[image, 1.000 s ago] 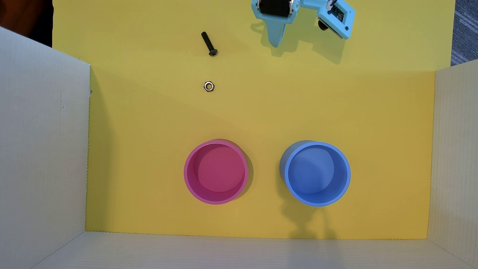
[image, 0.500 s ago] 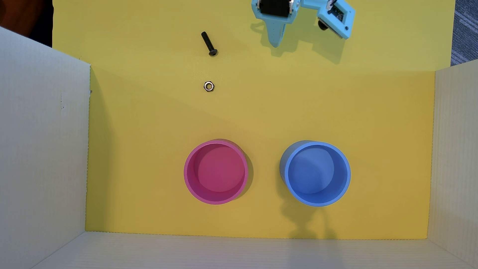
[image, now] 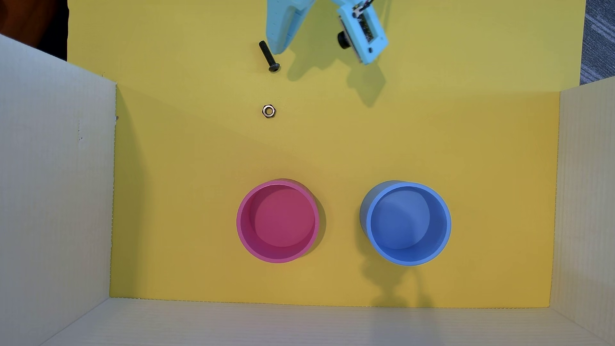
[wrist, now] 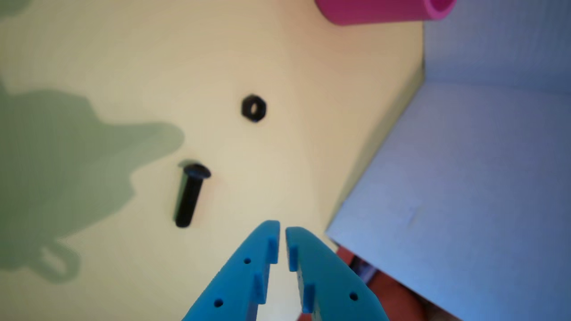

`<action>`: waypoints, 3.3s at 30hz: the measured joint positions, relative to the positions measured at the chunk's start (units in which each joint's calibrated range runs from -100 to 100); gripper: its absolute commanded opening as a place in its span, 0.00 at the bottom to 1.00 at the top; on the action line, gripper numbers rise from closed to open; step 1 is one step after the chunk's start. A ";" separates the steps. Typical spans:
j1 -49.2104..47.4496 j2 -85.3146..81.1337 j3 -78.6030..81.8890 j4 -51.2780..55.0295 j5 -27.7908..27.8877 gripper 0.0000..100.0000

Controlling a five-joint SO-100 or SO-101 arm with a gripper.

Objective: Pick up the bolt and place it in the pink box

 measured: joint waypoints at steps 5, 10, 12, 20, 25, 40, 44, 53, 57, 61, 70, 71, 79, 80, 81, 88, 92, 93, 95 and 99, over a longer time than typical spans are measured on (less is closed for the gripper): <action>0.07 1.53 -9.19 1.11 0.00 0.02; -0.07 8.73 -26.13 2.14 0.00 0.02; -0.07 14.15 -32.70 4.88 -0.34 0.02; -0.07 46.19 -48.83 17.56 -2.88 0.02; 0.07 61.36 -50.27 18.16 -0.29 0.02; 10.65 68.22 -51.62 11.31 3.47 0.02; 11.59 68.14 -50.18 11.31 4.49 0.02; 8.31 52.63 -31.35 8.39 5.47 0.09; 8.75 47.29 -29.55 6.85 6.01 0.09; 10.28 47.29 -27.84 6.25 5.81 0.09; 6.05 56.02 -21.89 -1.20 5.91 0.09; 5.98 56.95 -21.62 -2.23 5.91 0.09; 5.40 60.17 -20.90 -4.63 4.74 0.09; 5.32 60.34 -20.90 -4.63 4.64 0.09; 5.32 60.51 -20.90 -4.63 4.49 0.09; 5.54 61.86 -20.90 -4.71 4.49 0.09; 5.47 64.07 -20.90 -5.74 4.35 0.09; 5.47 64.66 -20.90 -6.51 3.96 0.09; 5.47 65.93 -20.90 -7.62 3.66 0.09; 5.47 67.88 -20.90 -8.14 3.66 0.09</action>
